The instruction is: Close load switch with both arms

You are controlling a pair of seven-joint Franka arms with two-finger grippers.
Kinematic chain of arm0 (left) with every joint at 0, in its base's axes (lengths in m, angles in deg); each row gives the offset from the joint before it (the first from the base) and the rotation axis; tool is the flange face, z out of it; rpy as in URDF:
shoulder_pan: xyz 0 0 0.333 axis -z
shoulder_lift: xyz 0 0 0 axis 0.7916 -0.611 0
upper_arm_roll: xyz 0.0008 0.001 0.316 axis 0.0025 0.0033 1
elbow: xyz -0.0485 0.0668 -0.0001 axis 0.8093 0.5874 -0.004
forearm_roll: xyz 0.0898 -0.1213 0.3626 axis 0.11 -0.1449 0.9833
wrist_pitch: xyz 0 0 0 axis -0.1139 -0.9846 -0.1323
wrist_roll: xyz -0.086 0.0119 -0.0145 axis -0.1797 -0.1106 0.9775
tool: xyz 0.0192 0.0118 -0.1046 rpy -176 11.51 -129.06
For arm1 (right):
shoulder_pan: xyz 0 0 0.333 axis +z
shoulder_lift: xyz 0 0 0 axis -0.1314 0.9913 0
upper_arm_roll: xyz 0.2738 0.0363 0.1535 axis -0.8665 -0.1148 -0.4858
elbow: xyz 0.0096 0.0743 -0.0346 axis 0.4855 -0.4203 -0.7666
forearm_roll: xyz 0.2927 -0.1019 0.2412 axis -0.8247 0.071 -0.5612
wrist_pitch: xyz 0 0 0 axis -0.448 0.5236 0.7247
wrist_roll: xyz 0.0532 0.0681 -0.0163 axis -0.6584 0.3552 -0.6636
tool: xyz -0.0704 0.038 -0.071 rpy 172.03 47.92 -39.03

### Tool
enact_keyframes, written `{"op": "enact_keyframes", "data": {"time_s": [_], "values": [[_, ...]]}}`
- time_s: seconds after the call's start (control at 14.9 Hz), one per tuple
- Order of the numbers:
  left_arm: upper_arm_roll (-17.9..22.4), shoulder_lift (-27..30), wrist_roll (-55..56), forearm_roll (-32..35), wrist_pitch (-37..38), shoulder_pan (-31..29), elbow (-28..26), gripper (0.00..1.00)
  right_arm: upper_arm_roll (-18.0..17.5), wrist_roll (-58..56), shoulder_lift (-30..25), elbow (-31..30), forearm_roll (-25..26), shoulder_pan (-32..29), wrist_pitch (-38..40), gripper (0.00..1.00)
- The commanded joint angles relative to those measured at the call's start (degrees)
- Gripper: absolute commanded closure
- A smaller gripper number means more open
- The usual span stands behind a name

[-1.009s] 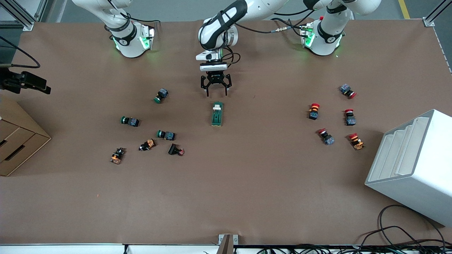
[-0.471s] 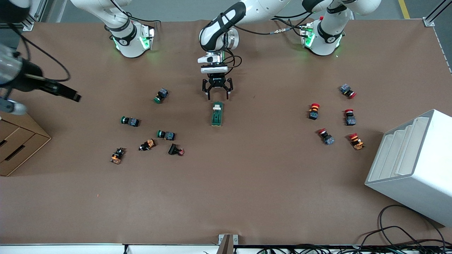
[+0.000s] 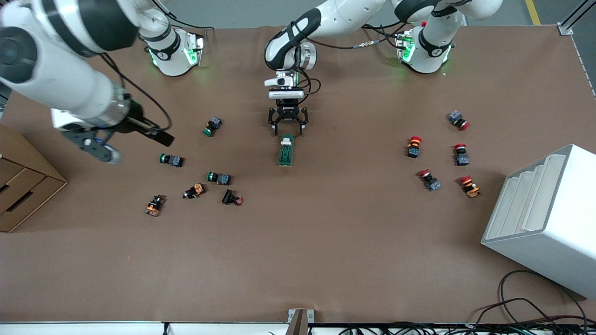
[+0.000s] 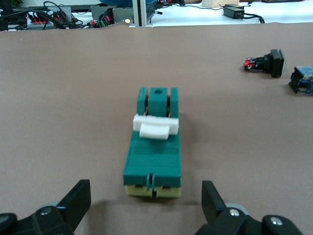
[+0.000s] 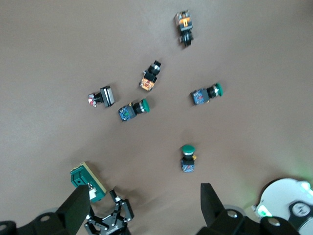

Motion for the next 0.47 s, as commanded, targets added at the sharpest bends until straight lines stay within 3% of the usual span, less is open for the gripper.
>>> {"op": "enact_keyframes", "data": {"time_s": [0.0, 0.4], "values": [[0.01, -0.44, 1.68, 1.71, 1.13, 0.25, 0.9, 0.0, 0.55, 6.95, 2.06, -1.49, -0.26, 4.13, -1.98, 0.0], [1.15, -3.6, 4.76, 6.11, 3.15, 1.12, 1.78, 0.0, 0.55, 14.61, 5.04, -7.47, -0.34, 8.0, -12.34, 0.0]]}}
